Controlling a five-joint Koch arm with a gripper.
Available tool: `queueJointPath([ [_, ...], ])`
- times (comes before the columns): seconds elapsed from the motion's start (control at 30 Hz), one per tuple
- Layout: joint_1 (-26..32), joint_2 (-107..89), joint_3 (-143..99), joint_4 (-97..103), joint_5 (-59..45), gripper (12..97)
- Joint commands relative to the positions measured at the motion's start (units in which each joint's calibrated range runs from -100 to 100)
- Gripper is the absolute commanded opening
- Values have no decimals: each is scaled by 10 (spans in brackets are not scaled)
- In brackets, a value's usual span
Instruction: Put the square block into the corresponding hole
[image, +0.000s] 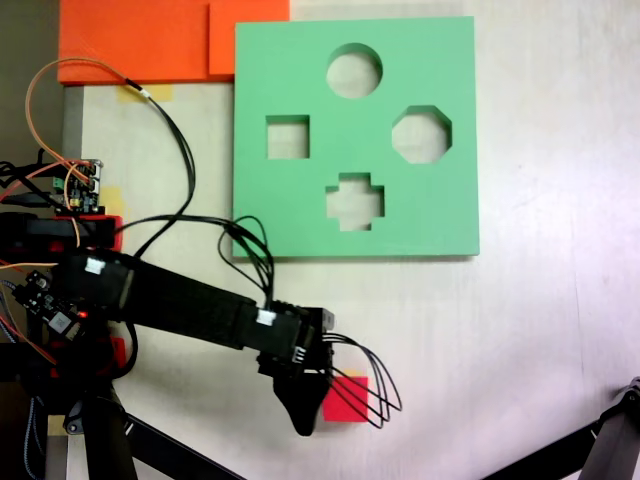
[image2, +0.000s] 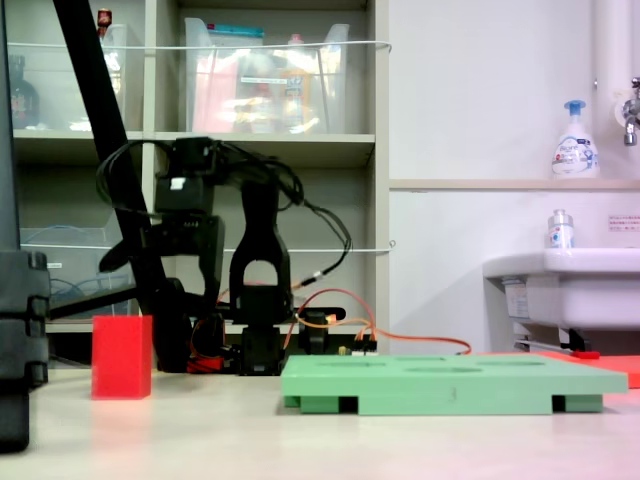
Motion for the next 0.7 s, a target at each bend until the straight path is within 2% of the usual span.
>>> queueJointPath([
  [0.0,4,43,50,-10,-2,897],
  [0.67,-18,261,142,10,-32,894],
])
